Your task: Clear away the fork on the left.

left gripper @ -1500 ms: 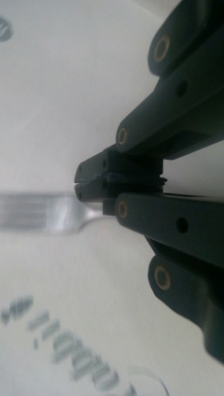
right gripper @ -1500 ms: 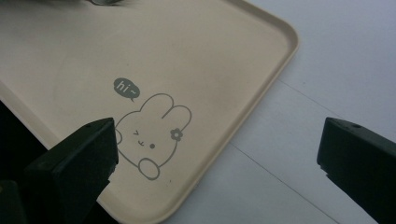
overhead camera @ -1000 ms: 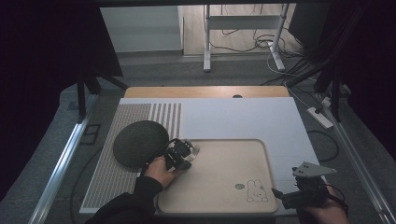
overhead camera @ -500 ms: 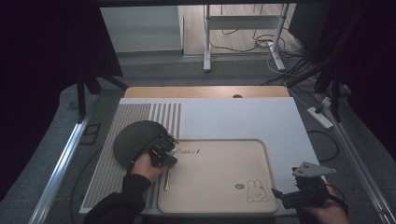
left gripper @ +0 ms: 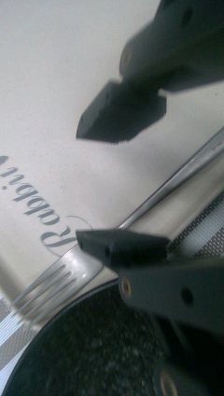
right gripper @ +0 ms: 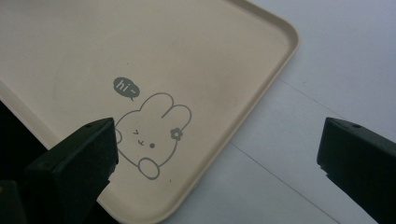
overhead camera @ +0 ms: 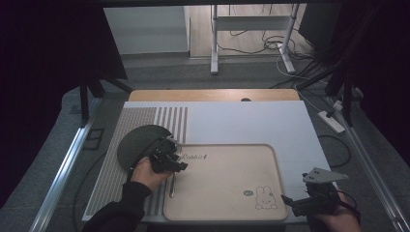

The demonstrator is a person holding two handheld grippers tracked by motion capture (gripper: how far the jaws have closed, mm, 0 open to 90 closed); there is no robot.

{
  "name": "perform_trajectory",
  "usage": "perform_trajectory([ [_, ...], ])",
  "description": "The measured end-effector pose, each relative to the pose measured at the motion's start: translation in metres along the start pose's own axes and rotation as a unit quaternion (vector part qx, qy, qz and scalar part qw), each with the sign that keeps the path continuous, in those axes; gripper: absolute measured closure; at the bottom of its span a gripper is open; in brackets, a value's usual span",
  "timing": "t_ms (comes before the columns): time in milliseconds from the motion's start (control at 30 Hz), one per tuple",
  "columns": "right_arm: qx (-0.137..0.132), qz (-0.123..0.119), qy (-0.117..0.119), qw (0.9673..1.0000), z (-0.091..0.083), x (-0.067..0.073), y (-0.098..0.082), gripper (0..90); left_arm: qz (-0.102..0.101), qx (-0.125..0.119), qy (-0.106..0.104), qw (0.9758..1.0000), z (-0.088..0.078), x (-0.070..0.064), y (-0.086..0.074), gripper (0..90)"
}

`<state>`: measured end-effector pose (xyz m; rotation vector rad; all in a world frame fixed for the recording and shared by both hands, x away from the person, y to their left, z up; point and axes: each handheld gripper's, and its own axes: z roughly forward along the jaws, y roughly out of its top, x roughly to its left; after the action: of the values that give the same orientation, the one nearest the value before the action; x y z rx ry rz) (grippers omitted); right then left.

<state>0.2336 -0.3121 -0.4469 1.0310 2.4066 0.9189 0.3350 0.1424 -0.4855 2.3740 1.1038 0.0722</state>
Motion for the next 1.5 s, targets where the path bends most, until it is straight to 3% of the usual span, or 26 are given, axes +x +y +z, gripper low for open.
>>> perform_trajectory([
  [67,0.0,0.001,0.0,1.0,0.0,0.0,0.0,0.0,0.004,-0.016,0.004,0.9999,-0.004,0.001,-0.004,29.9],
  [167,0.0,0.001,0.0,1.0,0.0,0.0,0.0,0.0,0.004,-0.026,0.011,0.9996,-0.006,0.002,-0.009,22.2],
  [333,0.0,0.001,0.0,1.0,0.0,0.0,0.0,0.0,-0.022,-0.046,-0.008,0.9987,-0.013,0.003,-0.015,16.3],
  [633,0.0,0.002,0.0,1.0,0.0,0.0,0.0,0.0,-0.01,-0.092,-0.014,0.9956,-0.027,0.006,-0.03,3.1],
  [767,0.0,0.002,0.0,1.0,0.0,0.0,0.0,0.0,-0.018,-0.105,-0.018,0.9941,-0.034,0.008,-0.038,1.2],
  [1000,0.001,0.002,0.001,1.0,0.0,0.0,0.0,0.0,-0.025,-0.105,-0.015,0.994,-0.04,0.009,-0.052,0.0],
  [1500,0.0,0.002,0.0,1.0,0.0,0.0,0.0,0.0,-0.029,-0.146,-0.014,0.9887,-0.059,0.001,-0.076,0.0],
])
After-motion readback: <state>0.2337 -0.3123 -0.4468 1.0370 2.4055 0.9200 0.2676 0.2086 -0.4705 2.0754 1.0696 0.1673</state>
